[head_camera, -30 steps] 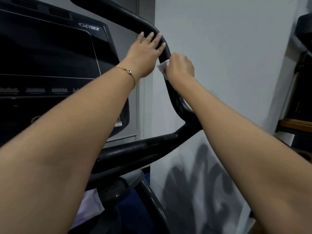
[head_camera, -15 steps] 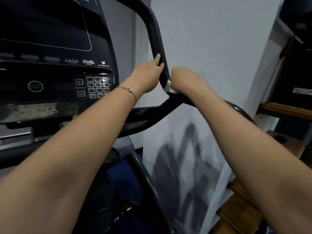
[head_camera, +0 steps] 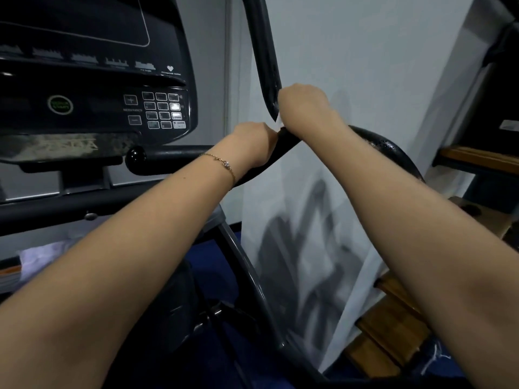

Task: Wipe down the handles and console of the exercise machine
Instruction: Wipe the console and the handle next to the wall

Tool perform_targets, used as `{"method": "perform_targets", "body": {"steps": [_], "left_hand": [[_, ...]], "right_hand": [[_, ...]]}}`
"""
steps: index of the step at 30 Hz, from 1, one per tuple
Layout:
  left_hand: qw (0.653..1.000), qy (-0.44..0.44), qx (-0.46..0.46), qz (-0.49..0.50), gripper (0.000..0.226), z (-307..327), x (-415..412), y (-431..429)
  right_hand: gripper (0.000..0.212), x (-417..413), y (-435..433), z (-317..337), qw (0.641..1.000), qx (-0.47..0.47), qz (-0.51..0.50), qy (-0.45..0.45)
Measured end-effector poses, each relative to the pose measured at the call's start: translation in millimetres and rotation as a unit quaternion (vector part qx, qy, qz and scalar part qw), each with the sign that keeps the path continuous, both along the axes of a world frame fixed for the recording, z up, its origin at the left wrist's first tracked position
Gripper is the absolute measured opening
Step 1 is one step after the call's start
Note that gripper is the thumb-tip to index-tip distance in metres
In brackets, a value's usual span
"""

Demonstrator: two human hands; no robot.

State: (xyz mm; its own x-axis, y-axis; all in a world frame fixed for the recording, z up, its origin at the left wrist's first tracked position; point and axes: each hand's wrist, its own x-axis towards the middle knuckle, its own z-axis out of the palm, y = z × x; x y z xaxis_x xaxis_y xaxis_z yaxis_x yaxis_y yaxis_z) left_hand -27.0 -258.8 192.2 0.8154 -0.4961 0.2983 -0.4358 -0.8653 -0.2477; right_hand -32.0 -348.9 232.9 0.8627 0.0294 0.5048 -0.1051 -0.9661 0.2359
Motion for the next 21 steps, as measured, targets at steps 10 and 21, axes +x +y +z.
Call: {"method": "perform_targets", "body": {"steps": [10,21], "left_hand": [[1.000,-0.012,0.015,0.005,0.023,-2.2,4.7,4.7],[0.658,0.332,-0.667,-0.103,0.024,35.0,17.5,21.9]], "right_hand": [[0.030,8.7,8.0,-14.4,0.996,-0.069,0.040,-0.032],[0.022,2.2,-10.1,18.8,0.963,0.217,0.132,-0.088]]}}
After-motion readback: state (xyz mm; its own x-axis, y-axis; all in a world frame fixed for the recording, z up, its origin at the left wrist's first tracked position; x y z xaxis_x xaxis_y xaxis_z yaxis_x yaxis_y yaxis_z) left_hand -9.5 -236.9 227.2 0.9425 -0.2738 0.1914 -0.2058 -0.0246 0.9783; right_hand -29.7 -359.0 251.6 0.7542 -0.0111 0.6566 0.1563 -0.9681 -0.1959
